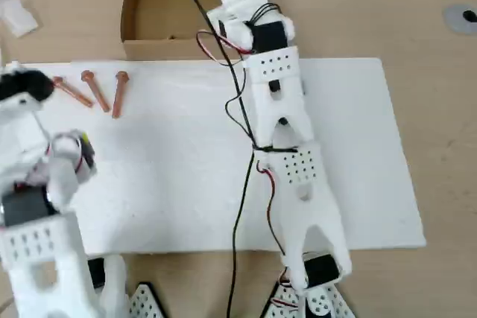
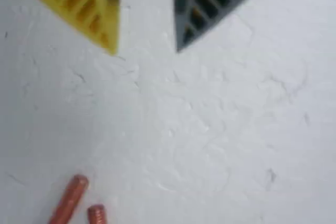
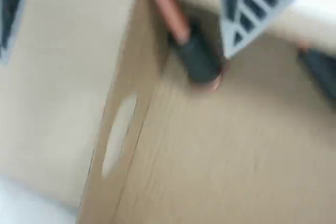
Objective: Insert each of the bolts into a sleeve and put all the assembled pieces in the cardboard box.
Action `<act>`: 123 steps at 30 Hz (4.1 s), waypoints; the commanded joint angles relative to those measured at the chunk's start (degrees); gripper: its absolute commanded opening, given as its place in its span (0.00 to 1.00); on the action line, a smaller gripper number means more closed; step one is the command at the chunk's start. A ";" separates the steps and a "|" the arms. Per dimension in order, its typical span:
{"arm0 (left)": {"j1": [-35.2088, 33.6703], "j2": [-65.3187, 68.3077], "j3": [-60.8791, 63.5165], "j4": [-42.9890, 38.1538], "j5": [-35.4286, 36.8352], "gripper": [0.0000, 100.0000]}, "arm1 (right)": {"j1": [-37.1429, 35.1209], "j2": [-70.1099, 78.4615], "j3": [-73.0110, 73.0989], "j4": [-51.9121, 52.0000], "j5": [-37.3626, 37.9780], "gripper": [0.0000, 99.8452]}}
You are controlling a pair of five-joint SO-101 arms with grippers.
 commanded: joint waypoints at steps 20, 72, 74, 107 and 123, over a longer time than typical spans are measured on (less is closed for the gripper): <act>-9.76 67.21 -53.19 1.41 13.71 0.08 | 2.95 -18.33 10.59 23.65 4.31 0.30; -4.66 85.41 -73.67 -1.32 26.37 0.09 | 2.24 -25.89 33.63 23.56 5.45 0.30; -4.66 85.76 -73.58 -1.32 26.37 0.09 | 2.24 -25.89 33.63 23.56 6.33 0.30; -4.13 97.19 -98.81 10.81 28.57 0.09 | 2.15 -25.89 33.63 23.56 6.59 0.30; -5.71 97.19 -87.12 8.09 31.56 0.16 | 2.24 -25.89 33.63 23.56 6.59 0.30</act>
